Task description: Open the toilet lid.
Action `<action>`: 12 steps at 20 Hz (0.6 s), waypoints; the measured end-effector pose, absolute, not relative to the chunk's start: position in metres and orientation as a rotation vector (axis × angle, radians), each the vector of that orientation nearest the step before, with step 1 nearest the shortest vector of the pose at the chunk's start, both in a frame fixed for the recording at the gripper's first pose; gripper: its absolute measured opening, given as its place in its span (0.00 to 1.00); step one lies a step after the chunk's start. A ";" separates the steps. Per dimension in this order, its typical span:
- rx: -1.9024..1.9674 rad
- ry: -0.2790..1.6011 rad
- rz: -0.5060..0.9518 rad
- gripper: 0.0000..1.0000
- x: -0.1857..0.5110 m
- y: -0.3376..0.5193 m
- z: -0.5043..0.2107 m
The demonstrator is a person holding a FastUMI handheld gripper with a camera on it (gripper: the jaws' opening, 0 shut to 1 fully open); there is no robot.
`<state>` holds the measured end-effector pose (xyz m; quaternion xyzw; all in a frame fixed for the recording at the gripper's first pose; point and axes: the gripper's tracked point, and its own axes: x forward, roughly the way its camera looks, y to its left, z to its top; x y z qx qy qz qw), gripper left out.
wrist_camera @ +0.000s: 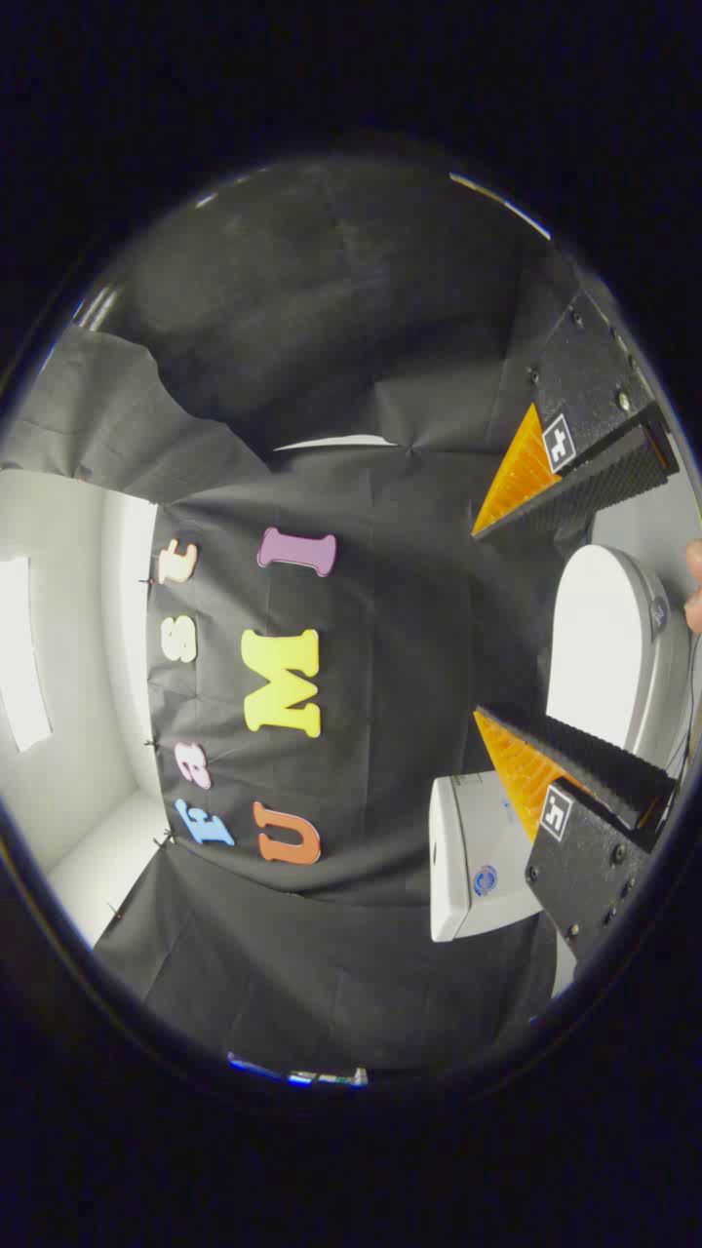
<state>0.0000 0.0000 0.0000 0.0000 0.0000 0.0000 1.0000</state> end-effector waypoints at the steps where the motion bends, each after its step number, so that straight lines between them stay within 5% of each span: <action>1: 0.003 0.004 -0.002 1.00 0.001 -0.001 -0.001; 12: 0.020 0.036 0.008 1.00 0.005 0.001 -0.008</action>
